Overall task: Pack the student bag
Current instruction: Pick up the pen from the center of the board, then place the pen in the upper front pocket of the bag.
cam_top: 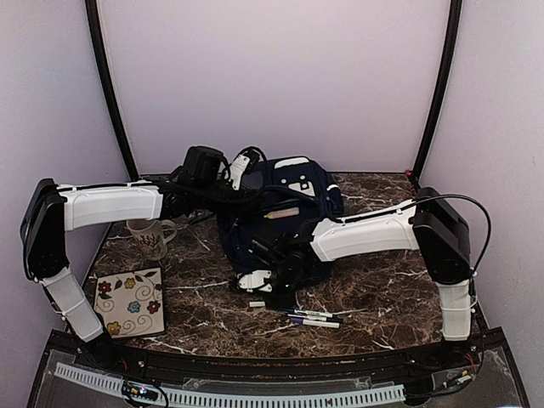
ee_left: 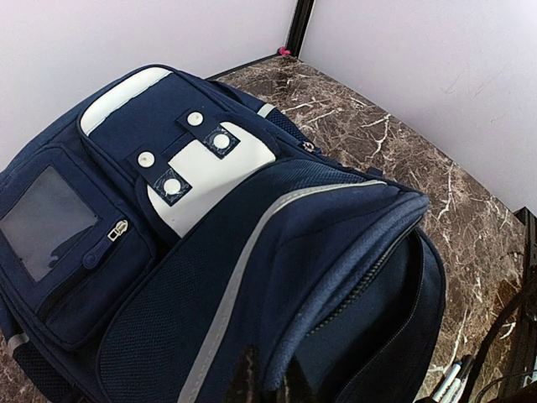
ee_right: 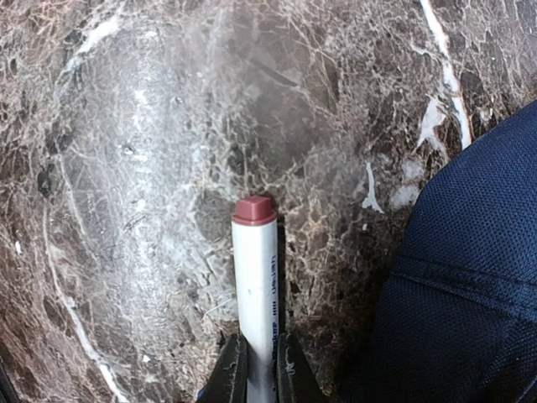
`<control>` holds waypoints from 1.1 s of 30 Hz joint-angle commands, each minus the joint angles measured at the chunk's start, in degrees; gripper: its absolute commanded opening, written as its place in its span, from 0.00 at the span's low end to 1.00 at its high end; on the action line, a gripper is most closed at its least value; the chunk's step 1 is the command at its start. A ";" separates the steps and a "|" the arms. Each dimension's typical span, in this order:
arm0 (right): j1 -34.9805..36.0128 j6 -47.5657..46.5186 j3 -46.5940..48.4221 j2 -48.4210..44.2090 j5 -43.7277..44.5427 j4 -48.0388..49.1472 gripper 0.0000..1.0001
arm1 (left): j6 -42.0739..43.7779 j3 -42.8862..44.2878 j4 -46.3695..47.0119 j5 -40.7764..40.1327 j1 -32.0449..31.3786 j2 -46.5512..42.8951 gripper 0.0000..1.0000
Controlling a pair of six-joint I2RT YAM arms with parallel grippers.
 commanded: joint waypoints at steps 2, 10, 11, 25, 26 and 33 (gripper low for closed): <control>0.55 -2.63 2.61 -5.69 -3.71 -3.56 0.07 | -0.53 0.19 3.26 0.56 0.38 -1.79 0.00; 0.26 -7.26 0.77 -14.59 2.30 -3.82 0.06 | -0.66 0.12 3.34 0.38 0.35 -1.80 0.00; 0.04 -8.07 0.34 -15.24 3.91 -3.38 0.06 | -0.75 0.06 3.42 0.47 0.39 -1.77 0.00; -6.00 -19.38 3.74 -13.33 21.92 7.94 0.06 | -1.74 0.30 3.48 2.22 0.39 -1.78 0.00; -5.96 -20.63 3.86 -12.52 23.21 9.19 0.06 | -1.80 0.30 3.44 2.31 0.39 -1.70 0.00; -6.11 -28.62 4.88 -6.39 31.35 17.00 0.06 | -1.75 0.48 3.35 2.93 0.36 -2.01 0.00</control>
